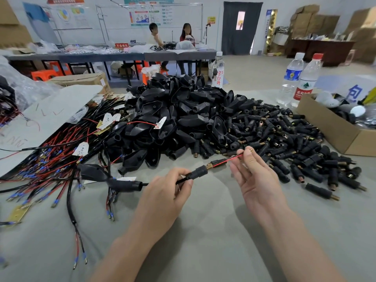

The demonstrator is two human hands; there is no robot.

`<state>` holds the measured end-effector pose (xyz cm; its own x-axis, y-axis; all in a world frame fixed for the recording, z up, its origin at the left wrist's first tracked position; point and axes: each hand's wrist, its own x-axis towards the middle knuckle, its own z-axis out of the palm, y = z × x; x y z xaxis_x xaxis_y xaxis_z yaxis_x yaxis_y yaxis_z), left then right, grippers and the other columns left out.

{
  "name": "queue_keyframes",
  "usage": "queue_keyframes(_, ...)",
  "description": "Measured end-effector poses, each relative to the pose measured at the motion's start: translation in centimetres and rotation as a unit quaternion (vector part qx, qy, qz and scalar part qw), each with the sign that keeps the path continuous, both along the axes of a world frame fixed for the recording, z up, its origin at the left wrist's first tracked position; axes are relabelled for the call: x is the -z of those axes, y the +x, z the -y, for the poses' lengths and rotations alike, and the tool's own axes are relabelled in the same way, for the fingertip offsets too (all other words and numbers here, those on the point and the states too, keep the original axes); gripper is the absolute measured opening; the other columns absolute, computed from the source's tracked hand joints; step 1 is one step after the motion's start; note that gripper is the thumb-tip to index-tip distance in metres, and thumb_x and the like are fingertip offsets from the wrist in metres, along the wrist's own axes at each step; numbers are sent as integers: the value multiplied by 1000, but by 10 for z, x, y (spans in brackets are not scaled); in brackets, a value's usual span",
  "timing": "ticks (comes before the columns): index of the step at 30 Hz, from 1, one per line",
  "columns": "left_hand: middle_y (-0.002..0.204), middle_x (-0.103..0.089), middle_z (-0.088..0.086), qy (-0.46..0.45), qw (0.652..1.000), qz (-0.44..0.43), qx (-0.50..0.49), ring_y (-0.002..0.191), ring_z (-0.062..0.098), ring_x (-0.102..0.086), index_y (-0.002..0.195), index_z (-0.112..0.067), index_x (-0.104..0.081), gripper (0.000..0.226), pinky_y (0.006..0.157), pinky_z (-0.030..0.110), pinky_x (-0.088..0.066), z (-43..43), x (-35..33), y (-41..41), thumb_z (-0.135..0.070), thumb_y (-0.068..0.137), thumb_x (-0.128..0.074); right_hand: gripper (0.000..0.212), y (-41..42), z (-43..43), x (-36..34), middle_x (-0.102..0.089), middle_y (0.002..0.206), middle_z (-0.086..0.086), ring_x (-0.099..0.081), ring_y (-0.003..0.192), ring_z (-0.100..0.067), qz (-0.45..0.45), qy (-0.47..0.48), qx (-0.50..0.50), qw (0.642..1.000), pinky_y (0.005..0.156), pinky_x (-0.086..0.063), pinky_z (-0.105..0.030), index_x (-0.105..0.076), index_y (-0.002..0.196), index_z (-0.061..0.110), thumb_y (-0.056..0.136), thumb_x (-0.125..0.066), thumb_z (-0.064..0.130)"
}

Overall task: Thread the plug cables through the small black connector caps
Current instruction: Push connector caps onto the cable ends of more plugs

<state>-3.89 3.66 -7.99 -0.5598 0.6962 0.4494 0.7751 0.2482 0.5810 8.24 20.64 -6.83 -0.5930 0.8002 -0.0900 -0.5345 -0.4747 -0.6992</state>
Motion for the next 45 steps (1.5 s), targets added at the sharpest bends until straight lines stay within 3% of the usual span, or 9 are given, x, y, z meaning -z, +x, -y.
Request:
queue_keyframes(4, 70, -54, -21, -8, 998, -70, 7, 95, -2, -47, 106, -29, -62, 11, 83, 8, -31, 1, -3, 2, -34, 97, -58, 33, 3, -8, 1, -75, 92, -2, -74, 78, -14, 3, -11, 16, 1000, 69, -59, -23, -70, 109, 14, 77, -75, 20)
queue_keyframes(8, 69, -54, -19, -6, 996, -85, 7, 95, -5, -44, 104, -27, -63, 8, 81, 12, -32, 1, -3, 1, -30, 96, -62, 34, 2, -7, 2, -75, 94, -3, -74, 79, -14, 15, -13, 14, 1000, 69, -59, -22, -70, 111, 15, 77, -75, 21)
queue_keyframes(11, 68, -57, -13, -12, 997, -79, 0, 90, 3, -45, 103, -26, -63, 8, 78, 14, -32, 2, -2, 0, -31, 98, -60, 35, 3, -6, 1, -75, 97, -1, -74, 83, -15, 12, -13, -5, 1000, 70, -59, -23, -69, 111, 16, 77, -74, 24)
queue_keyframes(15, 68, -56, -15, -9, 999, -51, -3, 91, 7, -45, 106, -26, -60, 11, 82, 8, -31, 0, 1, 0, -34, 100, -54, 32, -4, 9, 1, -75, 107, -7, -74, 95, -21, 49, 8, -88, 995, 70, -60, -29, -71, 103, 14, 79, -71, 36)
queue_keyframes(19, 70, -61, -17, 9, 996, -81, -22, 88, 8, -46, 107, -23, -63, 10, 74, 18, -31, -4, 2, 6, -27, 98, -60, 31, -16, 35, 11, -74, 113, -11, -72, 103, -26, 75, 73, -197, 975, 80, -60, -35, -70, 113, 12, 87, -69, 30)
queue_keyframes(23, 73, -68, -13, 31, 994, -99, -37, 94, 5, -46, 107, -24, -66, 17, 79, 14, -27, -4, 2, 2, -31, 93, -59, 38, -17, 37, 8, -75, 109, -10, -74, 97, -23, 83, 115, -154, 978, 77, -59, -28, -66, 118, 11, 85, -66, 29)
queue_keyframes(33, 69, -62, -13, 27, 990, -139, -20, 73, 7, -52, 87, -21, -67, 10, 81, 23, -38, -1, 5, -8, -27, 92, -61, 22, -16, 35, 9, -76, 101, -10, -74, 91, -23, 83, 99, -121, 984, 76, -59, -27, -77, 92, 17, 79, -75, 35)
queue_keyframes(38, 68, -58, -14, 42, 988, -146, -12, 65, 5, -51, 86, -22, -67, 23, 80, 26, -39, -3, 7, -9, -35, 94, -50, 32, -18, 35, 10, -76, 99, -11, -74, 88, -24, 87, 91, -125, 984, 74, -59, -27, -67, 100, 8, 82, -74, 33)
queue_keyframes(45, 71, -57, -18, 55, 988, -145, -8, 67, 4, -52, 88, -21, -67, 22, 79, 27, -40, -5, 7, -7, -35, 94, -51, 37, -20, 42, 12, -75, 104, -16, -73, 88, -22, 90, 122, -142, 978, 76, -59, -26, -63, 102, 7, 79, -73, 34)
